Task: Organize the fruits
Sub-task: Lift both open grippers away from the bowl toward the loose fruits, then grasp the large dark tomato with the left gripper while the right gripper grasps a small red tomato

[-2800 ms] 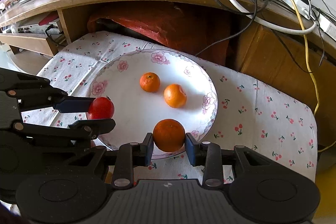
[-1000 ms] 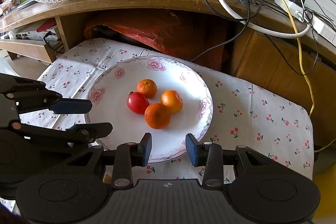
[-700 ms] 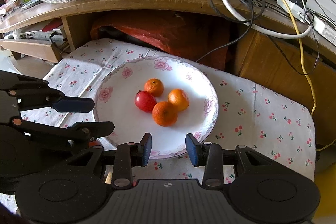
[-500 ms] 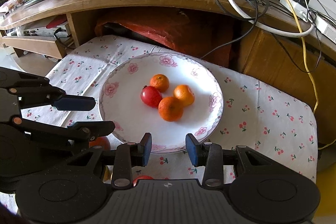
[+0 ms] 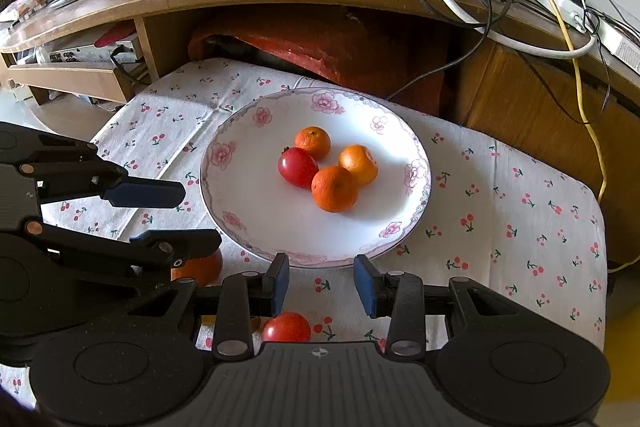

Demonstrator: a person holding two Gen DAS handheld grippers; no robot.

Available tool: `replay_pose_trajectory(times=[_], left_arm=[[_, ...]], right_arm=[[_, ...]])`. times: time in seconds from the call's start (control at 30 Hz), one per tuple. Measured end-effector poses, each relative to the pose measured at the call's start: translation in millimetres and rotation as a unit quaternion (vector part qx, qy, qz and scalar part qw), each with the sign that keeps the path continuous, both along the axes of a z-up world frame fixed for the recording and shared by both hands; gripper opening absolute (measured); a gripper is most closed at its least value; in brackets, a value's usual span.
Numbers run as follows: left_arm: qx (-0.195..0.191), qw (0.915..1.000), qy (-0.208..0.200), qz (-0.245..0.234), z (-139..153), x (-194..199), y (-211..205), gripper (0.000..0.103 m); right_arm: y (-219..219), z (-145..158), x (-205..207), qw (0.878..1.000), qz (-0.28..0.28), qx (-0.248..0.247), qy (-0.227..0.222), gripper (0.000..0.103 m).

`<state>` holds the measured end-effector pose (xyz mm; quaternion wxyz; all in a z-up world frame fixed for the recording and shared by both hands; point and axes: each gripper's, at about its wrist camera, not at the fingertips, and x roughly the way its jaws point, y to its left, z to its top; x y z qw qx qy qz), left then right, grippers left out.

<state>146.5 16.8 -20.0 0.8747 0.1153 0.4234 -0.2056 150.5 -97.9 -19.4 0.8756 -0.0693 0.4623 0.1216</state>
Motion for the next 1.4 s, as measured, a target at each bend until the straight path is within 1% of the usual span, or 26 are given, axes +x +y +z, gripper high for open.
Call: replay_pose_trajectory(times=[0.13, 0.43, 0.83, 1.27, 1.4], left_arm=[[-0.001, 1.0, 0.002, -0.005, -0.2, -1.2, -1.4, 0.043], [0.012, 0.9996, 0.002, -0.026, -2.0, -9.7, -8.2, 0.043], [0.019, 0.9991, 0.002, -0.037, -2.8, -18.3, -8.2, 0.043], [0.02, 0.999, 0.005, -0.039, -7.3, -31.8, 9.5, 0.045], [0.013, 0.9992, 0.009, -0.038, -10.4, -32.5, 16.6, 0.049]], right_arm=[[-1.5, 0.2, -2.7, 1.0, -0.003, 0.0, 0.002, 0.034], [-5.6, -2.2, -12.1, 1.0, -0.006, 0.0, 0.013, 0.034], [-3.3, -2.6, -19.1, 1.0, -0.005, -0.002, 0.02, 0.034], [-2.8, -7.7, -30.5, 0.999, 0.019, 0.001, 0.03, 0.034], [-8.8, -14.3, -31.7, 0.999, 0.023, 0.003, 0.039, 0.034]])
